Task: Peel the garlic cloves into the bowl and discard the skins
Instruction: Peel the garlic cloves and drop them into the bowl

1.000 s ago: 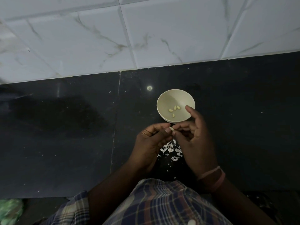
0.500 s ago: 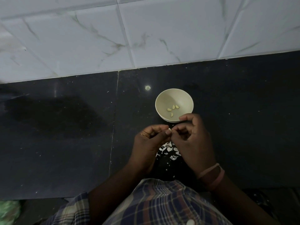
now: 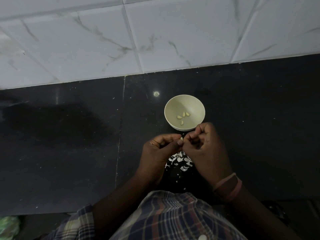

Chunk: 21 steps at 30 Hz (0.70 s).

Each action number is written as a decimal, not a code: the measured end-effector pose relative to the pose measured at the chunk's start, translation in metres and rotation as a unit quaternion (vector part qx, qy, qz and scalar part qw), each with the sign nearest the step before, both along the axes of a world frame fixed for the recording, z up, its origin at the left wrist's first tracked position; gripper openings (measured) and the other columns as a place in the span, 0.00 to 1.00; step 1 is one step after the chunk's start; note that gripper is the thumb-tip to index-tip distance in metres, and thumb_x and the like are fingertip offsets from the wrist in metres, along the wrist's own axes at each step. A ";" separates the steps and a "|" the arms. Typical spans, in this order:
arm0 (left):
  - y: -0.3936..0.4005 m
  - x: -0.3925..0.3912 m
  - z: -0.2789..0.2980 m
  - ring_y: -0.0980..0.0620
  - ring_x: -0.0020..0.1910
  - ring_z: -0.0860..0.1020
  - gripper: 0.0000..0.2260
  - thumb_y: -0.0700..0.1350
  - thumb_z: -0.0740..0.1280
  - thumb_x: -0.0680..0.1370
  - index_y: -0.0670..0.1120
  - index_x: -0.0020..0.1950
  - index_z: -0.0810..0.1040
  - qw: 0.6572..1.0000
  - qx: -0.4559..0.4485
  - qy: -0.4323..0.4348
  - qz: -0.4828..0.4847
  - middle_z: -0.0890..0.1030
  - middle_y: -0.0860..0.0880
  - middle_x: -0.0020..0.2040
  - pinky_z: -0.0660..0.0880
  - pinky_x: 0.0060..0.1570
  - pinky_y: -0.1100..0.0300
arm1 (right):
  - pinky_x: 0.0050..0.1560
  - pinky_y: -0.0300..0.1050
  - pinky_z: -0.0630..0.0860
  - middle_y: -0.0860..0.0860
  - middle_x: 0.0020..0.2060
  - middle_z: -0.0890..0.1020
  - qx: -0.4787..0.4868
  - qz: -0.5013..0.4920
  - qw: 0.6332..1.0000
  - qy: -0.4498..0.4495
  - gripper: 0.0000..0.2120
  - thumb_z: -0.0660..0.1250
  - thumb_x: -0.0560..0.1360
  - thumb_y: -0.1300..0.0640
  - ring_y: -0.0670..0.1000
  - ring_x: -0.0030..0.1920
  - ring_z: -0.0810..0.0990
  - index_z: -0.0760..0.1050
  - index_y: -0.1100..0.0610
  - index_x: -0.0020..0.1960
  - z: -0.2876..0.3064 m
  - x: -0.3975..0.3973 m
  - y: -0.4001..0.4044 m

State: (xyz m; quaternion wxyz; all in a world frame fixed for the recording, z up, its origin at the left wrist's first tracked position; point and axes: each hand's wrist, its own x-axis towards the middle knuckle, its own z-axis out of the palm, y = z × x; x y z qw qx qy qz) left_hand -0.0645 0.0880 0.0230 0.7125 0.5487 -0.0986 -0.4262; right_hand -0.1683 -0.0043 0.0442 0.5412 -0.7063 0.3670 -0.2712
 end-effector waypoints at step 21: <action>-0.005 0.000 0.004 0.52 0.39 0.80 0.09 0.34 0.65 0.77 0.42 0.45 0.84 0.987 -0.040 0.157 -0.010 0.82 0.44 0.40 0.79 0.42 0.63 | 0.44 0.43 0.82 0.52 0.42 0.86 0.136 -0.025 0.989 -0.049 0.08 0.66 0.77 0.69 0.50 0.41 0.86 0.81 0.59 0.50 0.003 0.007 0.000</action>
